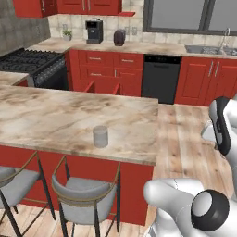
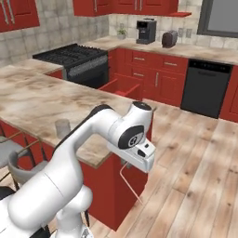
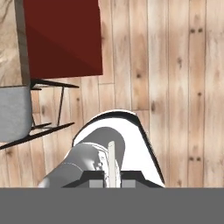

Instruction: Take a straw from the drawer in front and place it inside the glass cup on the dining counter.

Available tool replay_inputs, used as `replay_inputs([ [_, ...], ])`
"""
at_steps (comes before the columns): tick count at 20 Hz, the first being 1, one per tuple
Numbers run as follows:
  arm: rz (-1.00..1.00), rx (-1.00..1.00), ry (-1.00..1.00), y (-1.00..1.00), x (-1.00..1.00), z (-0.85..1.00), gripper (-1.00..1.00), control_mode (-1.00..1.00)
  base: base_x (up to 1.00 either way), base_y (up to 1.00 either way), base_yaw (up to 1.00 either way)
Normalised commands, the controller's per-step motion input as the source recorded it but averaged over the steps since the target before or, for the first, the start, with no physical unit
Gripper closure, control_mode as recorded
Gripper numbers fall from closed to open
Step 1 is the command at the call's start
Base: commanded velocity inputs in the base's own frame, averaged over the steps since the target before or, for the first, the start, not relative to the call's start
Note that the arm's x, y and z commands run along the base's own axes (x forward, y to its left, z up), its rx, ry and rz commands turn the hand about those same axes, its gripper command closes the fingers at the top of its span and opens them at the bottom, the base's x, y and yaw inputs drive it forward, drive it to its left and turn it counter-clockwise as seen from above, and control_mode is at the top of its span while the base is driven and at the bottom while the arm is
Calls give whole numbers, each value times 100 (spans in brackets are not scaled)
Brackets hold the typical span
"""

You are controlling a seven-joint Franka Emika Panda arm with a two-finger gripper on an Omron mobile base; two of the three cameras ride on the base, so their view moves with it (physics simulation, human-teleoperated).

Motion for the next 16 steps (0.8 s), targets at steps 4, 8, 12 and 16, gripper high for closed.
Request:
replay_inputs([
  [4, 0, 0, 0, 0, 0, 0, 100, 100, 8, 78, -27],
  [8, 0, 0, 0, 0, 0, 0, 100, 100, 0, 63, -5],
  [12, 0, 0, 0, 0, 0, 0, 100, 100, 0, 55, 0],
  [16, 0, 0, 0, 0, 0, 0, 100, 100, -5, 52, 3],
])
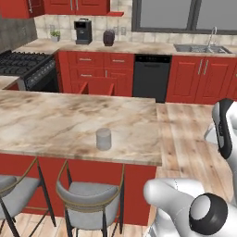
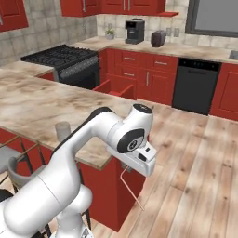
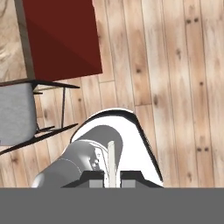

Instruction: Take a straw from the drawer in front and place it inside the glass cup on the dining counter.

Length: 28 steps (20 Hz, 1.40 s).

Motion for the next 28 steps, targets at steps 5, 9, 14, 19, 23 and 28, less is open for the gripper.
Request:
replay_inputs([
  [5, 0, 0, 0, 0, 0, 0, 100, 100, -50, 31, -2],
  [9, 0, 0, 0, 0, 0, 0, 100, 100, -44, 31, -15],
  [14, 0, 0, 0, 0, 0, 0, 100, 100, -27, 46, -25],
  [19, 0, 0, 0, 0, 0, 0, 100, 100, -10, 66, -37],
  [23, 0, 0, 0, 0, 0, 0, 100, 100, -27, 75, -38],
  [28, 0, 0, 0, 0, 0, 0, 100, 100, -49, 73, -37],
])
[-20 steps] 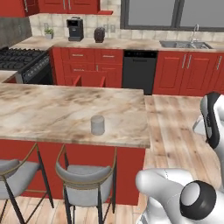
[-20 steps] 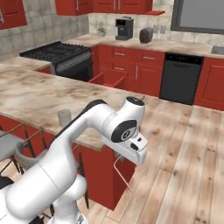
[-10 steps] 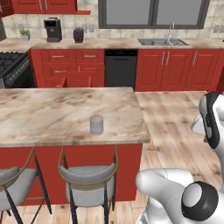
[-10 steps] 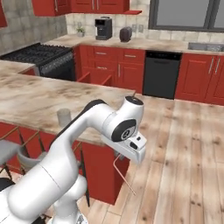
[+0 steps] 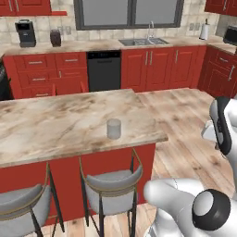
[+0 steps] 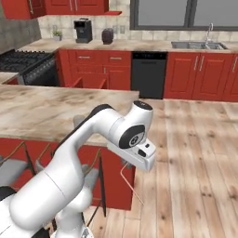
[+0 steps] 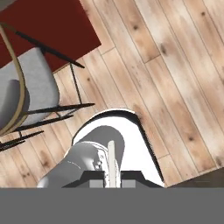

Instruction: Take a straw from the drawer in front and place it inside the glass cup on the dining counter.

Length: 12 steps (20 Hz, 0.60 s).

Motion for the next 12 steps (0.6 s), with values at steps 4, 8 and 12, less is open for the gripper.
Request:
replay_inputs([
  [4, 0, 0, 0, 0, 0, 0, 100, 100, -36, 77, -37],
  [8, 0, 0, 0, 0, 0, 0, 100, 100, -5, 81, -33],
  [12, 0, 0, 0, 0, 0, 0, 100, 100, 0, 79, -28],
])
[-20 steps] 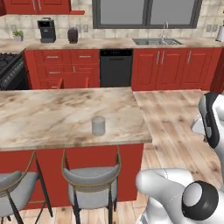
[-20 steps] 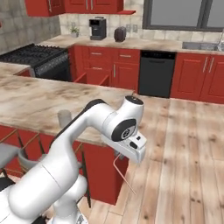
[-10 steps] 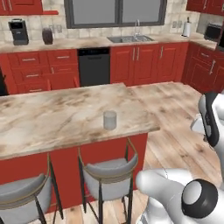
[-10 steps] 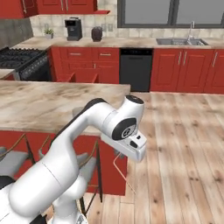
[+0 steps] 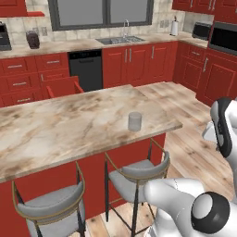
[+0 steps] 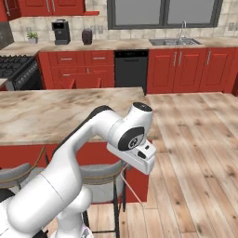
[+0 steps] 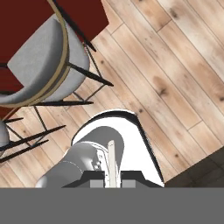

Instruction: Take a straw from the drawer in front and place it inside the glass cup on the dining counter.

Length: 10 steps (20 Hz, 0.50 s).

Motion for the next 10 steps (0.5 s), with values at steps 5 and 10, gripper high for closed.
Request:
replay_inputs([
  [5, 0, 0, 0, 0, 0, 0, 100, 100, 11, 50, -19],
  [10, 0, 0, 0, 0, 0, 0, 100, 100, 27, 4, -9],
])
